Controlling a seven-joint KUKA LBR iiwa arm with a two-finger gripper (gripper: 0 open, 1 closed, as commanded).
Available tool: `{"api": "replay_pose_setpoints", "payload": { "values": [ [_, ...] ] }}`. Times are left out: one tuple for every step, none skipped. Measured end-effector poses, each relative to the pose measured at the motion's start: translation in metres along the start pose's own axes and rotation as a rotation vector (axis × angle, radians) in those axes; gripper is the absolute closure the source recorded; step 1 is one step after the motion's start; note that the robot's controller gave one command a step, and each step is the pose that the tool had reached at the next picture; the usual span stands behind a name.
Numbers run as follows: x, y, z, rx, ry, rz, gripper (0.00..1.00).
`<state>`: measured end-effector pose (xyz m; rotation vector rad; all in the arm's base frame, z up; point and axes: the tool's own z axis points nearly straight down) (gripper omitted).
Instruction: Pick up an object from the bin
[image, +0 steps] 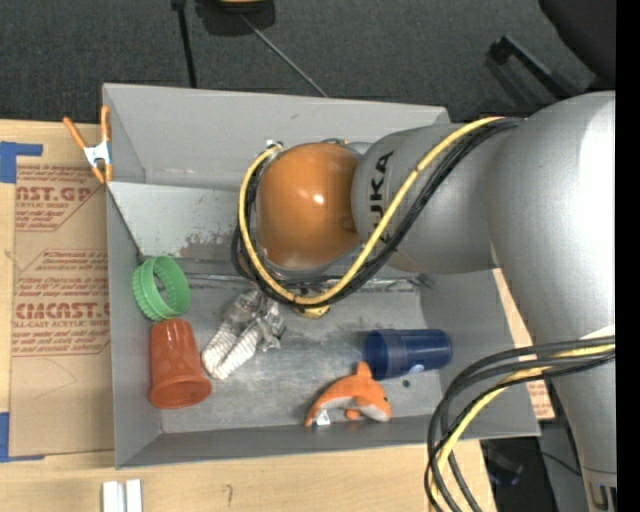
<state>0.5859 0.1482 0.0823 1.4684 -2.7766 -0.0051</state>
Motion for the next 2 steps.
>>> {"api": "replay_pose_setpoints", "payload": {
  "values": [
    [0.0,0.0,-0.013,0.001,0.0,-0.001,1.0],
    [0.0,0.0,-0.027,0.001,0.001,0.0,1.0]
  ]
}}
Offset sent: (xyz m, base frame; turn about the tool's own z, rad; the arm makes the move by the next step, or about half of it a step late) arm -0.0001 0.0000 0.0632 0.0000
